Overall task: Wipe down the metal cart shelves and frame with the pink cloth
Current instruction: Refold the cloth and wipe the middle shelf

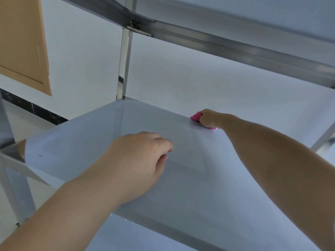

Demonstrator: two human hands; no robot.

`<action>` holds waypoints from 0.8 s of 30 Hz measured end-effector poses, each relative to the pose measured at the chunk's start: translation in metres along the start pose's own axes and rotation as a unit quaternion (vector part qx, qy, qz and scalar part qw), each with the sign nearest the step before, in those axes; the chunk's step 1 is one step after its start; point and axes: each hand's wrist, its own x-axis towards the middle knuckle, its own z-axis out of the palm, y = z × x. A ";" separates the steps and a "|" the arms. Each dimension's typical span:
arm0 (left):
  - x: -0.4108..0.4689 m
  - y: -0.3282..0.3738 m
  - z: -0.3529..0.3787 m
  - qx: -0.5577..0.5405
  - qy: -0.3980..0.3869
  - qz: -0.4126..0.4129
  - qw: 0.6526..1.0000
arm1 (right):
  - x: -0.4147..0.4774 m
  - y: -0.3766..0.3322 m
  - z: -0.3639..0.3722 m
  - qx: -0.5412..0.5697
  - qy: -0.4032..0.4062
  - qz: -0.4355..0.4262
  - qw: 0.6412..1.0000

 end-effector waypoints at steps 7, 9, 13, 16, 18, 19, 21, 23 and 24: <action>0.006 0.013 0.003 0.003 -0.017 0.009 1.000 | -0.013 0.023 -0.005 0.005 0.000 0.006 1.000; 0.007 0.018 0.002 0.003 -0.021 0.011 1.000 | -0.016 0.028 -0.007 0.009 0.003 0.009 1.000; 0.009 0.026 0.003 0.012 -0.019 0.019 1.000 | -0.018 0.040 -0.009 0.006 0.008 0.031 0.999; 0.011 0.030 0.005 0.009 -0.021 0.021 1.000 | -0.021 0.049 -0.010 0.005 0.008 0.039 0.999; 0.012 0.032 0.006 0.004 -0.021 0.022 1.000 | -0.024 0.054 -0.011 0.004 0.005 0.036 0.999; 0.013 0.033 0.007 0.002 -0.021 0.024 0.999 | -0.027 0.056 -0.012 0.005 0.004 0.034 0.999; 0.014 0.035 0.008 0.003 -0.021 0.029 0.999 | -0.031 0.060 -0.012 0.011 0.003 0.033 0.999; 0.015 0.037 0.009 0.004 -0.022 0.035 0.999 | -0.033 0.062 -0.013 0.014 0.005 0.034 0.999; 0.015 0.038 0.009 0.002 -0.022 0.037 0.999 | -0.035 0.062 -0.013 0.012 0.004 0.033 0.999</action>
